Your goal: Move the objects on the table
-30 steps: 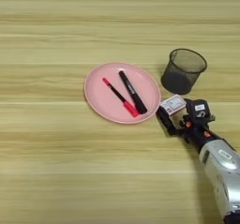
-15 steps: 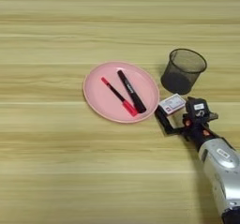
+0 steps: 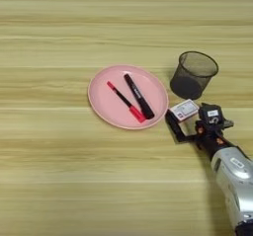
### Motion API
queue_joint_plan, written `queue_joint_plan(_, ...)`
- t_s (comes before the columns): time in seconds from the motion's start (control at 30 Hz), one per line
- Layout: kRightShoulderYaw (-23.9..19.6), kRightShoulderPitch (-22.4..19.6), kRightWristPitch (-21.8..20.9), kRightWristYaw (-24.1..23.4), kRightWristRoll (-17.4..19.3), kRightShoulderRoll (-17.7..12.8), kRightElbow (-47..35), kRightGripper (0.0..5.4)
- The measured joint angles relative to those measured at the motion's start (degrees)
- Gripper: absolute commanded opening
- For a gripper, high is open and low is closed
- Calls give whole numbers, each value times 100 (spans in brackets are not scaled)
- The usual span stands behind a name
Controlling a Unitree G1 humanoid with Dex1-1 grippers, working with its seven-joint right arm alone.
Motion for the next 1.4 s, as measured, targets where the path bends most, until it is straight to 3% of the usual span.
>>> queue_joint_plan(0.4,-255,89,110,-15,31,-124,-91,538)
queue_joint_plan(0.87,-242,213,89,261,166,-19,-307,538)
queue_joint_plan(1.4,-456,164,82,117,254,69,-482,538)
